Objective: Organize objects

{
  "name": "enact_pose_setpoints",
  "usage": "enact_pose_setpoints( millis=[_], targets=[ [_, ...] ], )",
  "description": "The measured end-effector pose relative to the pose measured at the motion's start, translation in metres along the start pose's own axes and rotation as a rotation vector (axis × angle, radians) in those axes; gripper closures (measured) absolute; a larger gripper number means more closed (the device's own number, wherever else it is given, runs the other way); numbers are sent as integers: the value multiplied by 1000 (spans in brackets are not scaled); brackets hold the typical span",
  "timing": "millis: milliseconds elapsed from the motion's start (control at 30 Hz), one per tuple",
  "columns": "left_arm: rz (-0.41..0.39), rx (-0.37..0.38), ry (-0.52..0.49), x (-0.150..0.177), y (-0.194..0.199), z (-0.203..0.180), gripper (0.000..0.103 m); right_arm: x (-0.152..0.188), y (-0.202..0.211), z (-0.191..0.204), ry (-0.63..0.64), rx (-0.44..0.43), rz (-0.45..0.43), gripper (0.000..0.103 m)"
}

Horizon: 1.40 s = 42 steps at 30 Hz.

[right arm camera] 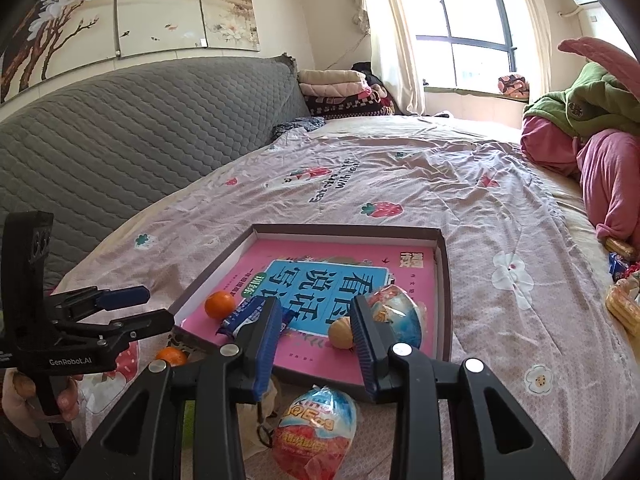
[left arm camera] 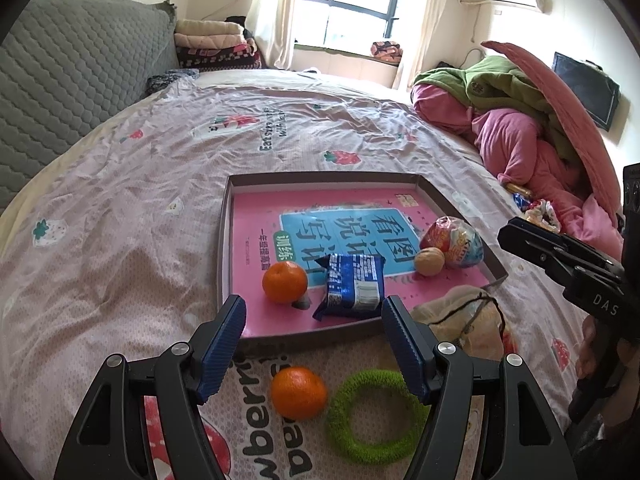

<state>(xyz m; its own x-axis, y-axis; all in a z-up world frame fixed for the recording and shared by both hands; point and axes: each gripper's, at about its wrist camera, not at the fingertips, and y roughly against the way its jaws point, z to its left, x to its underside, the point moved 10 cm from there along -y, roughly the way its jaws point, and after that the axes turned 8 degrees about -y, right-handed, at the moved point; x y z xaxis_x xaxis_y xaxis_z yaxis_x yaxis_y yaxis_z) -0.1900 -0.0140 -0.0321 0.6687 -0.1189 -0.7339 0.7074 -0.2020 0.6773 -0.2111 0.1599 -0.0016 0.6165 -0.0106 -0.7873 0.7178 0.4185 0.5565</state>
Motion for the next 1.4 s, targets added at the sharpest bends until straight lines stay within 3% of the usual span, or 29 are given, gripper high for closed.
enact_pose_setpoints(
  millis=[767, 1400],
  targets=[
    [69, 5, -32, 47, 10, -25, 31, 14, 10, 27, 61, -31, 12, 67],
    [116, 10, -33, 64, 7, -32, 31, 38, 7, 39, 95, -32, 53, 67]
  ],
)
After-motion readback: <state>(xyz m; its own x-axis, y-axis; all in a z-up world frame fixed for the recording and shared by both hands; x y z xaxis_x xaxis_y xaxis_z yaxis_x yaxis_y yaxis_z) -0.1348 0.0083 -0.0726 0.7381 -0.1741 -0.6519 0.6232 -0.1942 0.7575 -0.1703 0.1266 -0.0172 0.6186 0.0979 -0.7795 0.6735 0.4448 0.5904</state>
